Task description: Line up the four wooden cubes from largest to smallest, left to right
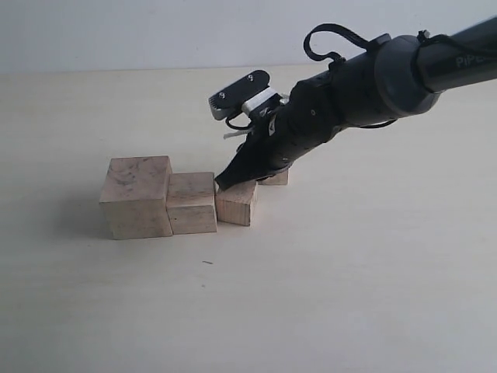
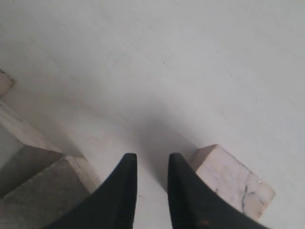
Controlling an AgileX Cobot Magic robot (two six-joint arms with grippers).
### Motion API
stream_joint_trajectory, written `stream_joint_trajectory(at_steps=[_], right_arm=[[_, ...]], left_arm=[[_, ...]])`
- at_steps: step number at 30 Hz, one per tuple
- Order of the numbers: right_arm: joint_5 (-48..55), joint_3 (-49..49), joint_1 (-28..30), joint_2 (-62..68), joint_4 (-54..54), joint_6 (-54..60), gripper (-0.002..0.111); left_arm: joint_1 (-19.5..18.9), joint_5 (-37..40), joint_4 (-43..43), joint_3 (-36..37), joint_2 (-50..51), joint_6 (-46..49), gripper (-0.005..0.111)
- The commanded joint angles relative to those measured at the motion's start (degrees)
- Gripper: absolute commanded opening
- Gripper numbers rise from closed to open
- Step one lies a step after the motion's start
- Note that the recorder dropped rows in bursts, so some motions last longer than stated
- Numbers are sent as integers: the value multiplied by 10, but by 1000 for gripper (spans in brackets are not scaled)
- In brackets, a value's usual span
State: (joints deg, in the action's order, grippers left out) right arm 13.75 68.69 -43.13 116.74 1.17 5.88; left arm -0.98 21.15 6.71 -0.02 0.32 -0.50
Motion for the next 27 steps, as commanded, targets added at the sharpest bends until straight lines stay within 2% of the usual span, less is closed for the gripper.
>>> stream_joint_trajectory(at_steps=[1, 10, 17, 27], right_arm=[[30, 3, 10, -42, 0, 2, 24], [190, 2, 16, -78, 1, -46, 24], [203, 2, 16, -48, 23, -45, 24], [149, 2, 16, -20, 90, 5, 24]], left_arm=[[4, -5, -1, 0, -3, 2, 0], [4, -5, -1, 0, -3, 2, 0], [4, -5, -1, 0, -3, 2, 0], [4, -5, -1, 0, -3, 2, 0]])
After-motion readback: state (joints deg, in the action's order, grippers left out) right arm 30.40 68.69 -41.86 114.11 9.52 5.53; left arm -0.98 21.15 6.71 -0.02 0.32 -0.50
